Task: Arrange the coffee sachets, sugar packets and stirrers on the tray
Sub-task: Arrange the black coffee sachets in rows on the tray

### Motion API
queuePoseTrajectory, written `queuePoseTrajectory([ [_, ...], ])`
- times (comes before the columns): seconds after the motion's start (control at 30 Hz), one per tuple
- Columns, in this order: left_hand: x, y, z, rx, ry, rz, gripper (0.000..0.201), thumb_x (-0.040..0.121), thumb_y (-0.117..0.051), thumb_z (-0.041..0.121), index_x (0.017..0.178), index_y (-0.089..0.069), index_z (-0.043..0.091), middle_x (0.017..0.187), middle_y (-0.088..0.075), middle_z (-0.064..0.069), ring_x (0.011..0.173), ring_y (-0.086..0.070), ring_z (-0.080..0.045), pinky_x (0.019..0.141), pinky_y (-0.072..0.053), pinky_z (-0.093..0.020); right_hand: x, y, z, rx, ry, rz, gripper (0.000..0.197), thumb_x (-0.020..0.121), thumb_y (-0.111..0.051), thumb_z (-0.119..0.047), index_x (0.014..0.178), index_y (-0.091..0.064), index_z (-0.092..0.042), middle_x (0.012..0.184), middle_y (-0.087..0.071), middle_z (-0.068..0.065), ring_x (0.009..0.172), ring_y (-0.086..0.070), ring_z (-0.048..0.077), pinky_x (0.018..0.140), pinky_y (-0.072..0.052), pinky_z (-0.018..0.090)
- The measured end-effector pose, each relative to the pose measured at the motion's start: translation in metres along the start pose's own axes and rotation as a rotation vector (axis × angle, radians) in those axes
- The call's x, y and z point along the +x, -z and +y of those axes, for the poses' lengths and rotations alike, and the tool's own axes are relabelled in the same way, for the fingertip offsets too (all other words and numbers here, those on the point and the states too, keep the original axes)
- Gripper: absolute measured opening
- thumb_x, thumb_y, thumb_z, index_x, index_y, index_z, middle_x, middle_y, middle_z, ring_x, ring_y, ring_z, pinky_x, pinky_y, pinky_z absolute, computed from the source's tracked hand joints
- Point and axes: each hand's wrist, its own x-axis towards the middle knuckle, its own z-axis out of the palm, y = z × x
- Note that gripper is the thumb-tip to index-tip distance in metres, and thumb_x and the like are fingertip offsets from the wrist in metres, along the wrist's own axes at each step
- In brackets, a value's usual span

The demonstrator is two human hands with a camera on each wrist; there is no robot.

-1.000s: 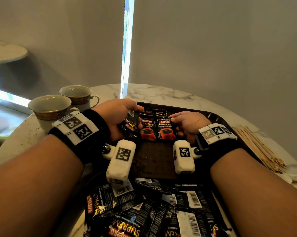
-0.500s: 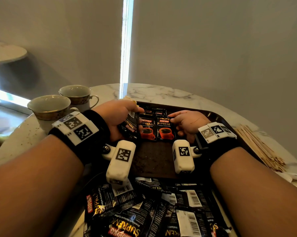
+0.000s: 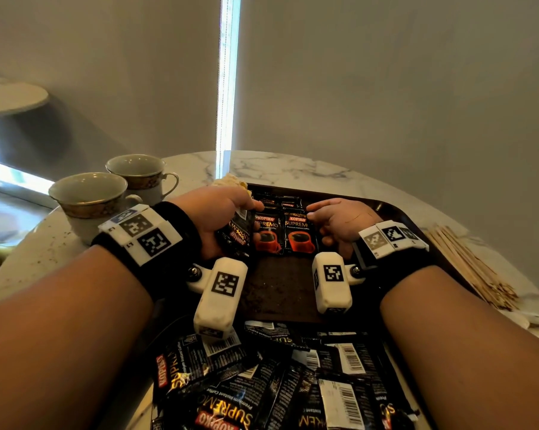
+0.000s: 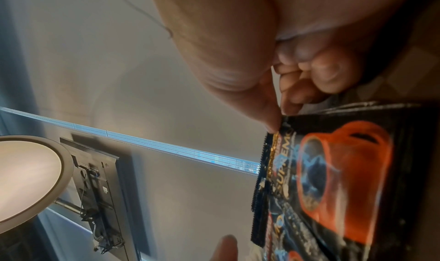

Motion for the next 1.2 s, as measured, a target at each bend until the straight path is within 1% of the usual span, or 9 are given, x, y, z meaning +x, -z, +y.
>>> queuePoseTrajectory([
  [0.3,0.002,0.002,0.0,-0.026,-0.004,-0.012,0.024,0.1,-0.046,0.016,0.117,-0.06,0.005,0.09,-0.055,-0.017,0.07,-0.059,-0.027,0.053,-0.058,-0.033,0.003,-0.001,-0.001,0.095,-0.1,0.014,0.02,0.092,-0.059,-0.015,0.11,-0.064,-0.007,0.078,-0.054,0.005,0.056,-0.044,0.012,0.043,-0.033,0.024],
  [0.43,0.001,0.002,0.002,-0.045,-0.042,-0.002,0.027,0.099,-0.046,0.018,0.118,-0.06,0.005,0.099,-0.052,-0.019,0.068,-0.061,-0.03,0.049,-0.056,-0.034,0.005,0.0,0.0,0.137,-0.113,0.029,0.026,0.091,-0.06,-0.016,0.114,-0.061,-0.004,0.076,-0.05,0.004,0.055,-0.044,0.012,0.04,-0.033,0.024],
  [0.6,-0.006,0.0,0.004,-0.137,-0.095,-0.036,0.028,0.097,-0.044,0.018,0.114,-0.061,0.004,0.092,-0.057,-0.019,0.063,-0.06,-0.03,0.049,-0.055,-0.038,0.004,0.001,-0.005,0.181,-0.123,0.079,0.014,0.089,-0.065,-0.019,0.098,-0.061,-0.009,0.077,-0.049,0.003,0.054,-0.043,0.012,0.038,-0.032,0.023],
  [0.73,-0.006,0.002,0.006,-0.211,-0.162,-0.042,0.038,0.093,-0.036,0.019,0.113,-0.063,0.002,0.071,-0.065,-0.017,0.059,-0.062,-0.031,0.052,-0.055,-0.038,-0.008,0.004,-0.026,0.306,0.029,0.039,0.018,0.092,-0.062,-0.013,0.109,-0.065,-0.009,0.079,-0.051,0.002,0.055,-0.044,0.01,0.041,-0.033,0.022],
  [0.9,-0.005,0.002,0.007,-0.258,-0.215,-0.012,0.041,0.094,-0.036,0.012,0.12,-0.066,0.0,0.114,-0.064,-0.028,0.082,-0.068,-0.036,0.076,-0.06,-0.054,-0.037,0.002,-0.054,0.175,0.333,-0.294,0.021,0.082,-0.07,-0.004,0.097,-0.073,-0.019,0.071,-0.061,-0.002,0.058,-0.05,0.011,0.045,-0.037,0.024],
  [0.97,-0.004,0.002,0.008,-0.261,-0.218,-0.019,0.035,0.095,-0.038,0.011,0.114,-0.067,0.006,0.116,-0.066,-0.026,0.087,-0.069,-0.037,0.075,-0.062,-0.048,-0.045,-0.001,-0.058,0.073,0.386,-0.406,0.032,0.071,-0.075,-0.005,0.093,-0.078,-0.028,0.082,-0.064,0.001,0.068,-0.055,0.017,0.05,-0.042,0.025],
  [1.07,-0.004,0.003,0.008,-0.253,-0.23,-0.031,0.037,0.096,-0.039,0.009,0.123,-0.064,0.007,0.117,-0.067,-0.025,0.091,-0.069,-0.036,0.076,-0.061,-0.044,-0.055,-0.007,-0.06,-0.043,0.404,-0.474,0.043,0.061,-0.075,-0.004,0.093,-0.079,-0.034,0.103,-0.064,0.01,0.085,-0.059,0.027,0.067,-0.052,0.034],
  [1.13,-0.005,0.002,0.009,-0.247,-0.252,-0.039,0.036,0.098,-0.038,0.007,0.124,-0.063,0.007,0.115,-0.066,-0.026,0.092,-0.069,-0.038,0.084,-0.057,-0.049,-0.061,-0.011,-0.06,-0.142,0.416,-0.459,0.047,0.061,-0.078,-0.005,0.095,-0.079,-0.037,0.115,-0.066,0.012,0.099,-0.066,0.028,0.089,-0.056,0.043],
  [1.2,-0.006,0.001,0.009,-0.247,-0.263,-0.038,0.033,0.099,-0.038,0.006,0.121,-0.063,0.008,0.111,-0.066,-0.025,0.089,-0.07,-0.037,0.084,-0.057,-0.049,-0.065,-0.012,-0.061,-0.192,0.41,-0.479,0.048,0.068,-0.079,0.001,0.096,-0.079,-0.038,0.115,-0.069,0.011,0.107,-0.067,0.029,0.097,-0.055,0.05],
])
